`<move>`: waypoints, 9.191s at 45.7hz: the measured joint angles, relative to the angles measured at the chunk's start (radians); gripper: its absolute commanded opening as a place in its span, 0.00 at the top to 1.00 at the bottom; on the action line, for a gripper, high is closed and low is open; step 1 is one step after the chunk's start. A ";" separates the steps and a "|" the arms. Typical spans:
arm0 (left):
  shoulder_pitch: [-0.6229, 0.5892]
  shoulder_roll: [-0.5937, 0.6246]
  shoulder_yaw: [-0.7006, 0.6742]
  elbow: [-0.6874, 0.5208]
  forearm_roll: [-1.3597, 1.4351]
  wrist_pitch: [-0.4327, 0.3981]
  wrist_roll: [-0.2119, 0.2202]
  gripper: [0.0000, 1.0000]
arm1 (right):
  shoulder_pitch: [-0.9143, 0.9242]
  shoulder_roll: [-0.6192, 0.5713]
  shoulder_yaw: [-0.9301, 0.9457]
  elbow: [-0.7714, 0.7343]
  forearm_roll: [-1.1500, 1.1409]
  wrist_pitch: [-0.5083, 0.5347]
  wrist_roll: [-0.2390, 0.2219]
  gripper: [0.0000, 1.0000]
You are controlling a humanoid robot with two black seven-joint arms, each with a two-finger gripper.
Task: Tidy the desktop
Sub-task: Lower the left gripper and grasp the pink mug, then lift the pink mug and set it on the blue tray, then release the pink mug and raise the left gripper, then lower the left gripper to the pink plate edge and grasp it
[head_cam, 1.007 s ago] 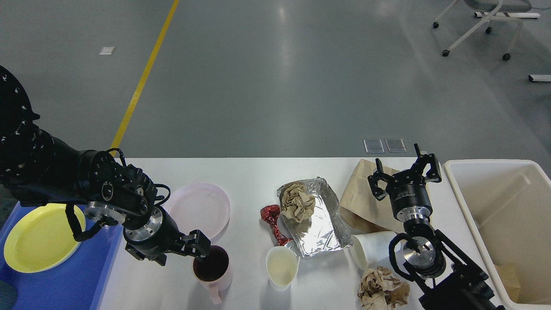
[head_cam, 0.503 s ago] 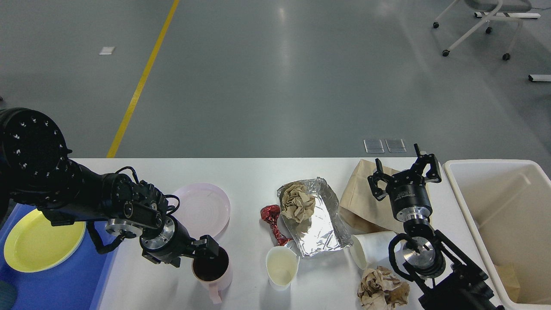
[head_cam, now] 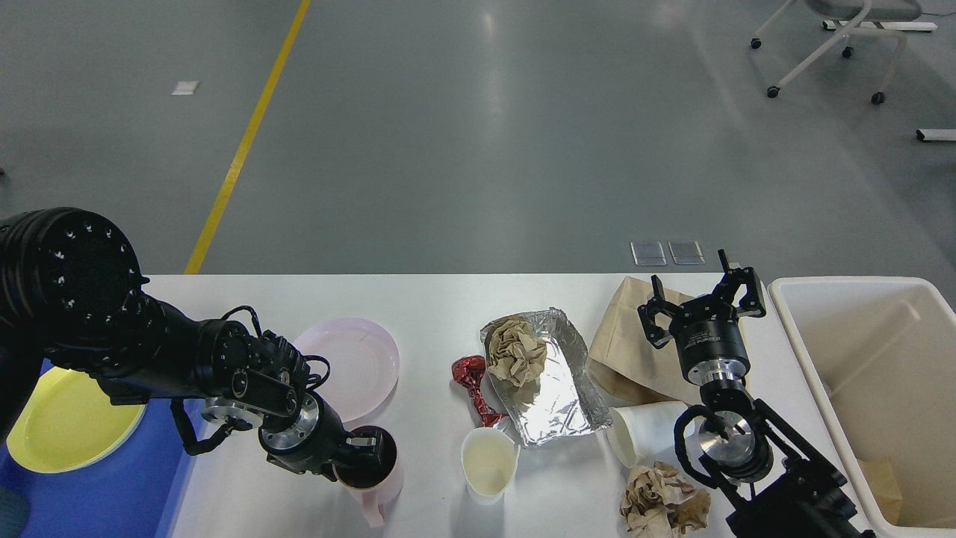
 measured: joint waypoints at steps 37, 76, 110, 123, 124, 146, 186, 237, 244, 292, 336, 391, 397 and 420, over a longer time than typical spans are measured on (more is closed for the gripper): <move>-0.100 0.062 0.028 0.001 0.005 -0.156 0.084 1.00 | 0.000 0.000 0.000 0.000 0.000 0.001 0.000 0.00; -1.092 0.047 0.246 -0.379 -0.164 -0.643 0.058 1.00 | 0.000 -0.001 0.000 -0.001 0.000 0.000 0.000 0.00; -0.846 0.402 0.427 -0.179 -0.016 -0.673 0.079 1.00 | 0.000 -0.001 0.000 0.001 0.000 0.001 0.000 0.00; -0.523 0.668 0.311 0.023 0.246 -0.650 0.043 1.00 | 0.000 -0.001 0.000 0.001 0.000 0.001 0.000 0.00; -0.496 0.682 0.297 0.038 0.259 -0.644 0.037 1.00 | 0.000 -0.001 0.000 0.001 0.000 0.001 0.000 0.00; 0.101 0.779 -0.064 0.200 0.566 -0.410 -0.056 1.00 | 0.000 -0.001 0.000 0.001 0.000 0.000 0.000 0.00; 0.207 0.775 -0.094 0.240 0.569 -0.262 -0.047 0.78 | 0.000 -0.001 0.000 0.000 0.000 0.000 0.000 0.00; -0.510 0.563 0.314 0.108 0.453 -0.693 -0.051 0.05 | 0.000 -0.001 0.000 0.000 0.000 0.001 0.000 0.00; -0.724 0.386 0.382 0.031 0.312 -0.693 -0.046 0.05 | 0.000 -0.001 0.000 0.000 0.000 0.001 0.000 0.00; -1.150 0.093 0.362 -0.323 -0.228 -0.693 0.085 0.04 | 0.000 0.000 0.000 0.001 0.000 0.000 0.000 0.00; -0.354 0.044 0.210 -0.208 -1.096 0.206 0.279 0.06 | -0.001 0.000 0.000 0.001 0.000 0.001 0.000 0.00; 0.159 0.023 -0.071 0.237 -1.085 0.300 0.263 0.55 | -0.001 -0.001 0.000 0.001 0.000 0.000 0.000 0.00; 0.184 0.023 -0.086 0.260 -1.085 0.302 0.261 0.58 | -0.001 -0.001 0.000 0.001 0.000 0.000 0.000 0.00; 0.191 0.034 -0.089 0.280 -1.085 0.300 0.261 0.84 | 0.000 0.000 0.000 0.000 0.000 0.000 0.000 0.00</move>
